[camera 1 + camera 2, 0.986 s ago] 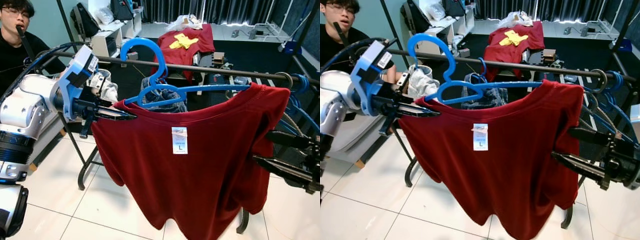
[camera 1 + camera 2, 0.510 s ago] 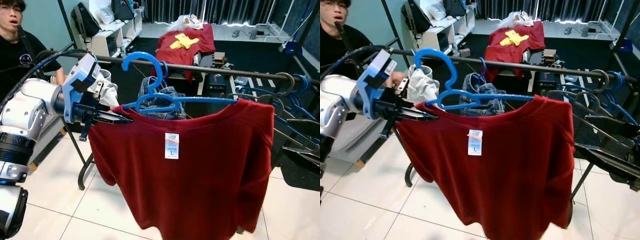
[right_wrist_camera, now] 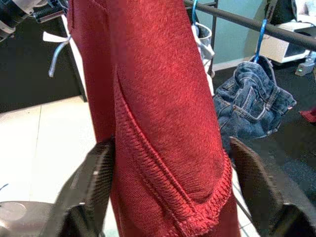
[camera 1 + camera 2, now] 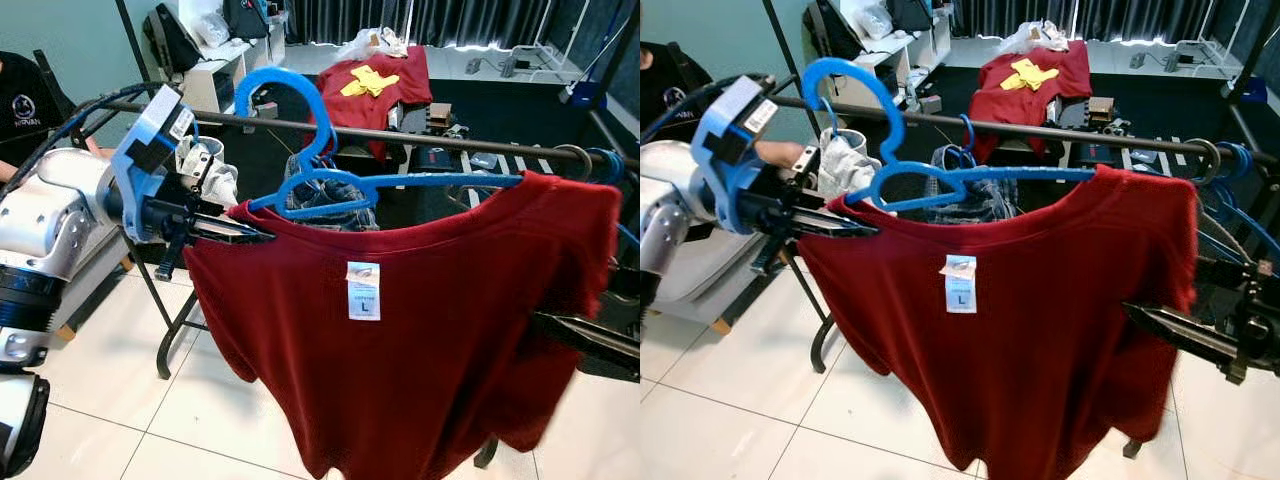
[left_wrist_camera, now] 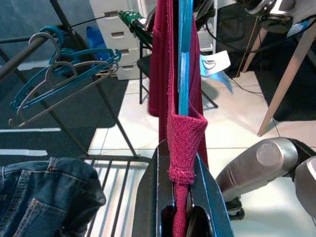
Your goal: Hang hanger
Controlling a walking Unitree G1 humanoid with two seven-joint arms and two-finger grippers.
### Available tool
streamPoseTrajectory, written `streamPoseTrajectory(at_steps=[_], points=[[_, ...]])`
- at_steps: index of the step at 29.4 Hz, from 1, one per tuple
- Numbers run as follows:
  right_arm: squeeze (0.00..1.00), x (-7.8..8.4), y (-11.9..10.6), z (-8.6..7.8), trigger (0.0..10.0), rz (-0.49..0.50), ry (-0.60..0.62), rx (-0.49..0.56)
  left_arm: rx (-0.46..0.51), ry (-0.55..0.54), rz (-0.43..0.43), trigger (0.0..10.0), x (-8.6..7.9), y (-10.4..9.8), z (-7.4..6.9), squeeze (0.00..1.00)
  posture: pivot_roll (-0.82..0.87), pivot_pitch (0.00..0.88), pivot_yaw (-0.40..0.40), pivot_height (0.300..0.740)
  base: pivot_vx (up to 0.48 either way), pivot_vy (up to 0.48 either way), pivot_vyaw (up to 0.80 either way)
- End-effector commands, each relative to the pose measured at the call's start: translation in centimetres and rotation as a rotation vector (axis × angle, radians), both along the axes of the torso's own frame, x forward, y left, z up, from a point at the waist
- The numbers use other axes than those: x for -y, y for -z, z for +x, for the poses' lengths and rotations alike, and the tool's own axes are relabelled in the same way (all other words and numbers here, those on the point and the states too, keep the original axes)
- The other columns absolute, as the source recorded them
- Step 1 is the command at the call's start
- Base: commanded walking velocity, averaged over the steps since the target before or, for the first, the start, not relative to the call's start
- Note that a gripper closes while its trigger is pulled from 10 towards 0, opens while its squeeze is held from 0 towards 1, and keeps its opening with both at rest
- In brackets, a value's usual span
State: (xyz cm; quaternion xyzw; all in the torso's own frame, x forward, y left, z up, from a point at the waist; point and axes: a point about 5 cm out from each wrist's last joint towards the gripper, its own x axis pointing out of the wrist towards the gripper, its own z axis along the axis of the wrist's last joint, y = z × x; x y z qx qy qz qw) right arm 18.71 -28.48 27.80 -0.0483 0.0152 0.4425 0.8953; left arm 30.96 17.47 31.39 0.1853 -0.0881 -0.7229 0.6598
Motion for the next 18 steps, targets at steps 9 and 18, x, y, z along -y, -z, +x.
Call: streamPoseTrajectory(at_steps=[9,18], points=[[0.0,0.4,-0.8,0.6,0.0,0.029,0.029,0.063,-0.008,-0.044,0.056,0.0,-1.3,1.3,0.5,0.0,-0.08,0.026,0.037,0.74,0.0,0.0,0.0],[0.0,0.5,-0.4,1.1,0.0,0.039,0.046,0.062,-0.018,-0.112,0.074,0.0,-2.3,1.9,0.9,0.0,-0.08,0.017,0.037,0.74,0.0,0.0,0.0]])
